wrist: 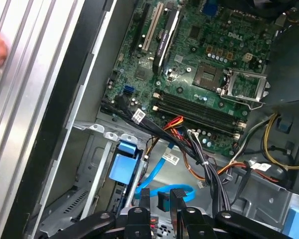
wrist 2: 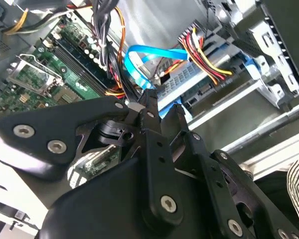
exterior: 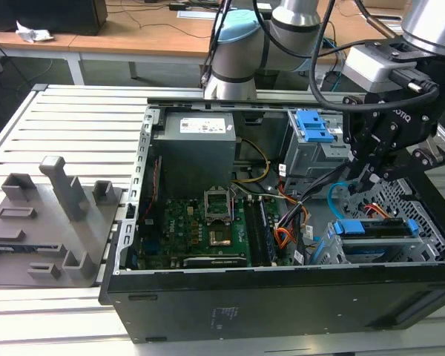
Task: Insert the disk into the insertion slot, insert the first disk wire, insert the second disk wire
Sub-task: 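Insert the second disk wire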
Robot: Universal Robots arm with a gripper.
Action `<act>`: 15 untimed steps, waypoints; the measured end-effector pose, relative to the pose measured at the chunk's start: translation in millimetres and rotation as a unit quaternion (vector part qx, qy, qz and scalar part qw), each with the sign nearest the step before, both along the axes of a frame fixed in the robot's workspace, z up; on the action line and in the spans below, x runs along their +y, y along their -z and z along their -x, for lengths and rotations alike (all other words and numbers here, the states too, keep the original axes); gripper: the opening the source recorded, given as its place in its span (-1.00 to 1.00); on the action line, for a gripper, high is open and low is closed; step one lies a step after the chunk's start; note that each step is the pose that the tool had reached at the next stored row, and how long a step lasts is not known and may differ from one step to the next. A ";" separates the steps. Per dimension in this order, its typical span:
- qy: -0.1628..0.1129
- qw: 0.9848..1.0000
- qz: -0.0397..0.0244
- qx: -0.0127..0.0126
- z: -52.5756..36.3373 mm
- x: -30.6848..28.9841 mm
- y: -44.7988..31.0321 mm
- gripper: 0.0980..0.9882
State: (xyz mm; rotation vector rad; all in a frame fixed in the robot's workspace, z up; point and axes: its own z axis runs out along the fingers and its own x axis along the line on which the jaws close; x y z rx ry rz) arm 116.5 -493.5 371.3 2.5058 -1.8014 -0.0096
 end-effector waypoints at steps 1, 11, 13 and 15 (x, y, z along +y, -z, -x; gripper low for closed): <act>0.001 1.000 0.000 0.000 0.0 1.4 2.7 -0.54; 0.012 1.000 0.006 0.000 0.0 3.8 14.5 -0.54; 0.012 1.000 0.006 0.000 0.0 3.8 14.6 -0.85; 0.012 1.000 0.006 0.000 0.0 3.9 14.6 -0.85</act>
